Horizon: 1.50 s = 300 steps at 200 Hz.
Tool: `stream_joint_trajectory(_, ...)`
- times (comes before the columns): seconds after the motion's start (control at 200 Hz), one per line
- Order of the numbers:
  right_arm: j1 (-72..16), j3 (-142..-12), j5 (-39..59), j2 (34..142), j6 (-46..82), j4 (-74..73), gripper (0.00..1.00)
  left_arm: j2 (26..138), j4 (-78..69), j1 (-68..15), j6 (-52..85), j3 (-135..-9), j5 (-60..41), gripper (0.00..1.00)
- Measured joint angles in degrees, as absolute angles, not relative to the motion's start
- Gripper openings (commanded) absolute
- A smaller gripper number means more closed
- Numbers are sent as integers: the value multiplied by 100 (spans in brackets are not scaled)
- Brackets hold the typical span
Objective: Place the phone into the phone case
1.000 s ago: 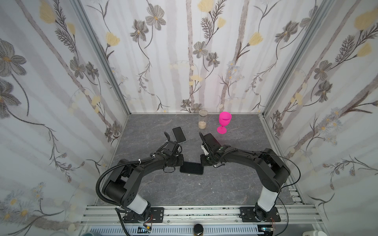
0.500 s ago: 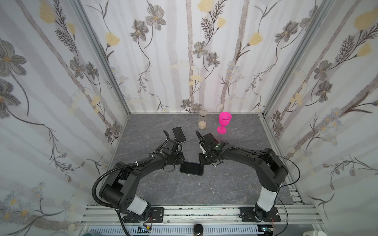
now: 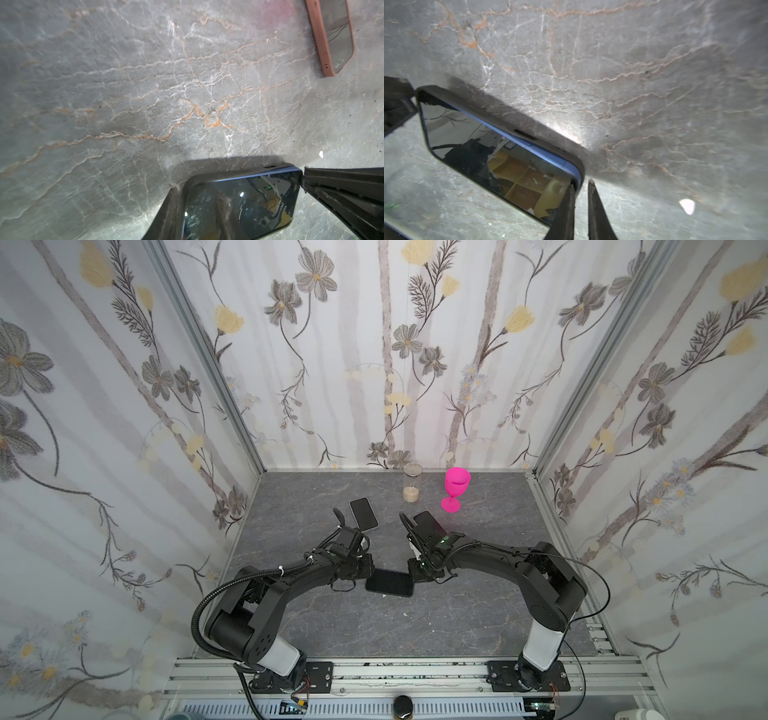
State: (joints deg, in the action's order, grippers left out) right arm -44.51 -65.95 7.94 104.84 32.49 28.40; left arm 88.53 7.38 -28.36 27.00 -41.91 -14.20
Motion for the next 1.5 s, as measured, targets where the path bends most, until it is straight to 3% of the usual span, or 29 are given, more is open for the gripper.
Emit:
stream_joint_trajectory(0.639,-4497,-6532,786,10726,3247,2735,11,8971,489,-2845,2814,-4010,-1525,24)
stream_joint_trajectory(1.039,-5422,-7008,-1114,10932,3118,3234,19,8735,506,-2845,2853,-4040,-1352,24)
stream_joint_trajectory(1.189,-5463,-7037,-1181,10628,3026,3592,28,8449,589,-2827,2875,-4123,-1205,25)
stream_joint_trajectory(1.414,-5452,-7266,-993,9522,2029,3070,61,7537,661,-2652,2871,-4329,-823,39)
stream_joint_trajectory(1.499,-5439,-7203,-770,9312,1500,2794,69,7083,687,-2576,2867,-4318,-648,45)
